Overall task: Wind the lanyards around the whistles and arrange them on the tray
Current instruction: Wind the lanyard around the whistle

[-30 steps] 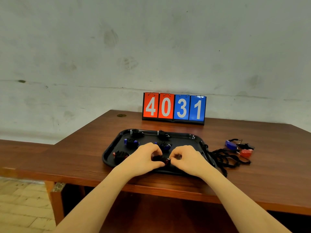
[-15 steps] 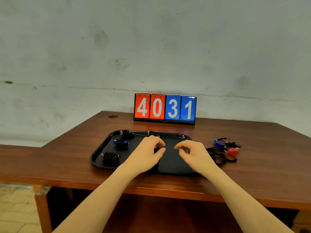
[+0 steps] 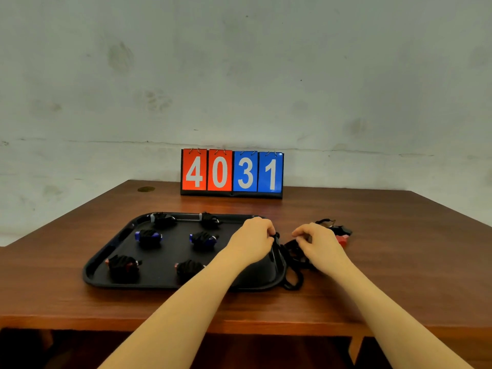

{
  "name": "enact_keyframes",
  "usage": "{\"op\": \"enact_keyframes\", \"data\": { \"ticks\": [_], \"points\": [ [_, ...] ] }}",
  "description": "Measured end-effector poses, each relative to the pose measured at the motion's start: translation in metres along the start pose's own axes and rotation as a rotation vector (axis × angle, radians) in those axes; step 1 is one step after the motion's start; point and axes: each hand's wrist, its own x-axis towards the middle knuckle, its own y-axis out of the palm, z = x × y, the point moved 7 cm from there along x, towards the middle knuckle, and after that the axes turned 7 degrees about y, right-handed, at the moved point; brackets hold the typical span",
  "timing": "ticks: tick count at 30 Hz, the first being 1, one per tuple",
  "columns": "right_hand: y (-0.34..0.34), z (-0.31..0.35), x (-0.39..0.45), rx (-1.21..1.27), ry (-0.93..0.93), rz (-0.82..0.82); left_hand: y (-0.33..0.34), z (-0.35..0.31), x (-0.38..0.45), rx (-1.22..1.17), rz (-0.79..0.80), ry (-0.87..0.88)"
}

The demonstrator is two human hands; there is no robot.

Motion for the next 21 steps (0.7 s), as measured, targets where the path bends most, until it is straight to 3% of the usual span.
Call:
{"op": "enact_keyframes", "data": {
  "ticks": [6,13,21],
  "points": [
    [0.016,-0.003,0.02,-0.005,-0.051,0.067,0.028,0.012,0.032,0.097,0.082,-0.101],
    [0.023,-0.003,0.024,0.088,-0.053,0.081,0.025,0.022,0.033,-0.025,0.016,-0.2],
    [0.023,0.039,0.002,0.216,-0.18,0.241,-0.039,0.019,0.011,-0.141,-0.314,-0.112]
  ]
}}
